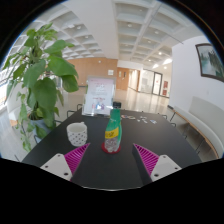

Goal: Pour water

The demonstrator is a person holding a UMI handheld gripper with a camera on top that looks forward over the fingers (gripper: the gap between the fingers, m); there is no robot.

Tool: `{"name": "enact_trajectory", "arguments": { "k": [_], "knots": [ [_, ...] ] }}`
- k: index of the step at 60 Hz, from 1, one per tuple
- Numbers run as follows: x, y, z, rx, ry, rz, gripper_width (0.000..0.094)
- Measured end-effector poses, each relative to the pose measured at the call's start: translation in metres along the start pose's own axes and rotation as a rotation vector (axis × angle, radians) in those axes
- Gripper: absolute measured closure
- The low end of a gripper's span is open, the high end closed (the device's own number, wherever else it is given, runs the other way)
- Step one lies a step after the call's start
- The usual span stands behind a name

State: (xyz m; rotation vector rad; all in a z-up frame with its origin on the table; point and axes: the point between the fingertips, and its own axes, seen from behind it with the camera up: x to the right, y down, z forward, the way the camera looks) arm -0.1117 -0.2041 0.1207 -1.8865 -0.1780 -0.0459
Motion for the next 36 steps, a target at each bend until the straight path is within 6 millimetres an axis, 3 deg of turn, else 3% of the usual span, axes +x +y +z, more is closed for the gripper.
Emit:
{"name": "enact_trajectory", "arguments": {
  "k": [8,17,27,36],
  "knots": [
    [-0.008,0.002,-0.064,0.019,-0.019,0.005,0.0082],
    [-0.003,0.008,-0.111,0.015,0.013,0.011,0.0084],
    [0.006,0.011,-0.140,0.015,0.051,0.027,0.0084],
    [0.007,0.012,-0.149,0.015,0.063,0.025,0.0084]
  ]
}}
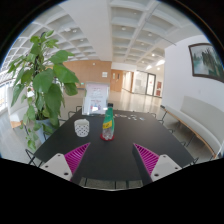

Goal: Pour water

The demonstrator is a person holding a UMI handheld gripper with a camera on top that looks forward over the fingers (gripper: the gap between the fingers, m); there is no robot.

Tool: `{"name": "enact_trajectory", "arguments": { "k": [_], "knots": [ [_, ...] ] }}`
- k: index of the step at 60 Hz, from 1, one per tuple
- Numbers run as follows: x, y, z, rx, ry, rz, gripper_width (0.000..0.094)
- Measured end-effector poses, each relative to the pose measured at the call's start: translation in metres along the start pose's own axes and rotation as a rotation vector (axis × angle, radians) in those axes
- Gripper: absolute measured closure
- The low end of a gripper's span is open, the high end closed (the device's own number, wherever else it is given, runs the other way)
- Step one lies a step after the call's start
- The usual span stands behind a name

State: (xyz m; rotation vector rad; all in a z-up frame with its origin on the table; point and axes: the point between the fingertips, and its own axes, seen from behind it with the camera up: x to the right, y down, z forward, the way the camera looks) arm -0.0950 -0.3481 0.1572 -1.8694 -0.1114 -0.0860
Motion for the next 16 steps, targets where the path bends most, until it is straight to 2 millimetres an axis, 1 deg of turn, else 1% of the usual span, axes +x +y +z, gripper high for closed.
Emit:
{"name": "enact_trajectory", "arguments": {
  "k": [16],
  "knots": [
    [0.000,-0.007,-0.012,0.031,-0.010,0.002,0.0083]
  ]
}}
